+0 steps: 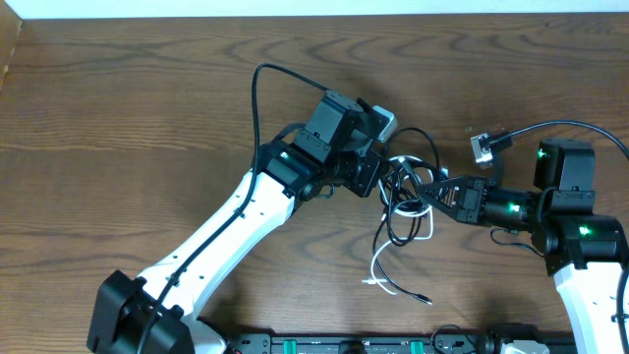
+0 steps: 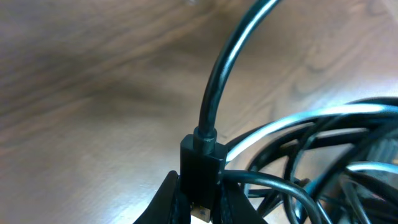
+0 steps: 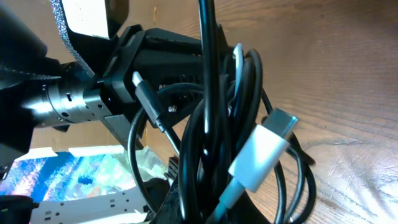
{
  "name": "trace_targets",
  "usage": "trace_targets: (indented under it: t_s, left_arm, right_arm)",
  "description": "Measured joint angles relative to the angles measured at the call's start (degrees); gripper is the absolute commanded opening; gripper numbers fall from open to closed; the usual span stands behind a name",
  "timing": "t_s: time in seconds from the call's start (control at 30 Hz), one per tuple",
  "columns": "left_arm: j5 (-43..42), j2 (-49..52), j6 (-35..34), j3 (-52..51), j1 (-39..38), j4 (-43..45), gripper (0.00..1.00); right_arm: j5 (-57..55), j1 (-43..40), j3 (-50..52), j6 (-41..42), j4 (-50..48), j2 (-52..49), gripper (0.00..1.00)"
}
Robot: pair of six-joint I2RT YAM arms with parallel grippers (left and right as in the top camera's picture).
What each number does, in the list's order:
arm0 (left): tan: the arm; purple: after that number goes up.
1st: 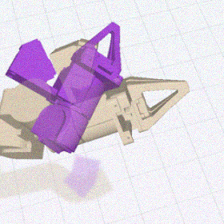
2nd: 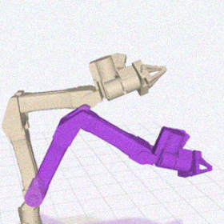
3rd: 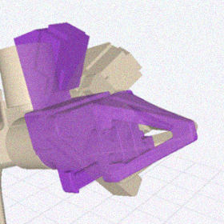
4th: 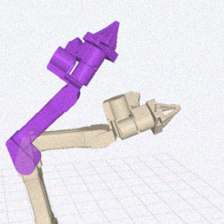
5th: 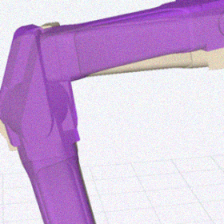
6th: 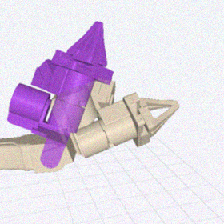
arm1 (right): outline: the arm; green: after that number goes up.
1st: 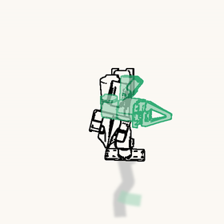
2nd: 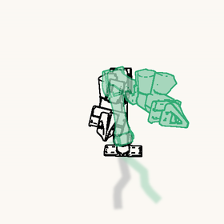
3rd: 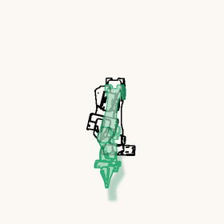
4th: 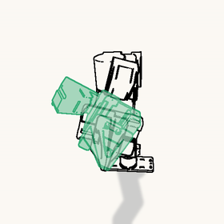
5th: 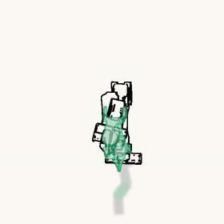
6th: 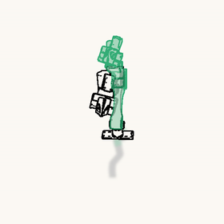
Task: Untangle cables
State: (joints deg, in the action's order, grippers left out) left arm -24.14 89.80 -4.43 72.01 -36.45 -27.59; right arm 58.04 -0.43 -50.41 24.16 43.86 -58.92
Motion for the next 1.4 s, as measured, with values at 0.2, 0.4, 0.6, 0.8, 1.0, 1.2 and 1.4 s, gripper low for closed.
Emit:
trace_targets:
  t_s: [0.2, 0.4, 0.6, 0.8, 1.0, 1.2, 1.4]
  left_arm:
    - [5.27, -0.26, 0.0, 0.04, 0.57, -0.04, 0.08]
    - [13.92, -0.28, -0.04, 0.02, 7.21, -0.76, 0.08]
    - [19.78, -0.92, -0.33, 0.02, 12.26, -2.05, 0.08]
    - [18.38, -2.16, -1.95, 0.02, 12.39, -2.62, 0.08]
    - [15.21, -2.23, -2.29, 0.02, 12.39, -2.89, 0.08]
    - [15.26, -2.23, -2.89, 0.02, 12.39, -3.19, 0.08]
    - [7.32, -2.23, -3.1, 0.02, 12.41, -3.37, 0.08]
  right_arm:
    - [-3.76, 0.02, 0.0, 0.0, 0.0, 0.0, 0.01]
    - [-12.79, 0.0, 0.0, 0.52, 2.16, 0.5, 0.02]
    - [-25.11, 0.0, 0.0, 2.71, 5.14, 0.59, 0.1]
    - [-26.99, 0.0, 0.0, 3.52, 5.07, 0.59, 0.19]
    - [-26.1, 0.0, 0.0, 3.74, 5.16, 0.59, 0.26]
    - [-26.01, 0.0, 0.0, 3.78, 5.16, 0.59, 0.32]
    - [-26.58, 0.0, 0.0, 3.96, 5.03, 0.59, 0.36]
